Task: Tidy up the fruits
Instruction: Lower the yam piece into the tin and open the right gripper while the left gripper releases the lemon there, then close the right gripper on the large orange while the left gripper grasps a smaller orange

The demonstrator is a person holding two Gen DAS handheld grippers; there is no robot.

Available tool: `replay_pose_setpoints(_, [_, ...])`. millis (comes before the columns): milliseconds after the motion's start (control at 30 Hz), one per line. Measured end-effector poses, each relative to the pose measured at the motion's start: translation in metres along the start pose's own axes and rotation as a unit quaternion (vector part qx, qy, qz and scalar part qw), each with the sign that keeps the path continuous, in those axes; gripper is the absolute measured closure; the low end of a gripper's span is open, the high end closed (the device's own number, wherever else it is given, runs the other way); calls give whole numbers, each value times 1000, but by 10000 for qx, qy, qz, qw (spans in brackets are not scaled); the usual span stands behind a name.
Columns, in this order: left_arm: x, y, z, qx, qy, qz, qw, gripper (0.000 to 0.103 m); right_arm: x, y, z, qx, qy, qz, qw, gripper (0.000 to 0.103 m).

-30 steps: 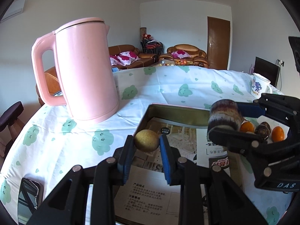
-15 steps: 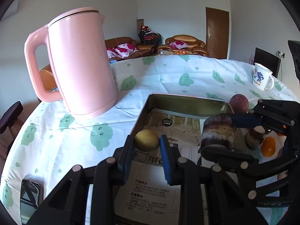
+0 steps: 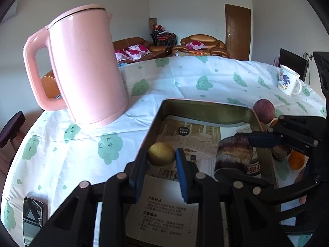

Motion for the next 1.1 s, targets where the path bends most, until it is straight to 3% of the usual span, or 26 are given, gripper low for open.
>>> replay_pose_setpoints(100, [-2, 0, 1, 0, 59, 10, 10000, 69, 0, -1, 0, 18, 27, 42, 10000, 53])
replay_pose_setpoints(200, [-10, 4, 3, 7, 168, 101, 9998, 52, -5, -1, -1, 12, 139, 158, 9998, 47])
replay_pose_setpoints(267, [-19, 3, 3, -66, 351, -59, 9993, 36, -12, 0, -1, 17, 239, 322, 9992, 40])
replay_pose_setpoints(333, [-31, 0, 2, -182, 560, -32, 9983, 28, -20, 4, 0, 71, 323, 364, 9988, 40])
replay_pose_setpoints(633, [-74, 18, -8, -439, 1273, 275, 9905, 20, -84, 54, 28, 800, 714, 914, 9900, 40])
replay_pose_setpoints(900, [-63, 92, -4, 34, 1036, 917, 9904, 20, -141, 117, 91, 1659, 668, 1928, 9648, 39])
replay_pose_setpoints(1100, [-56, 141, 2, 382, 712, 1341, 9877, 20, -146, 151, 132, 2338, 396, 2171, 9469, 39])
Point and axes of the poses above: each gripper's, at about its wrist camera, not at the fingertips, and x roughly the way its jaws point, y to its right, z to its underside, the point moved 3 cm from there along x, roughly the way its jaws point, and after that the axes turned 1 degree about -x, right-handed, at the moved point
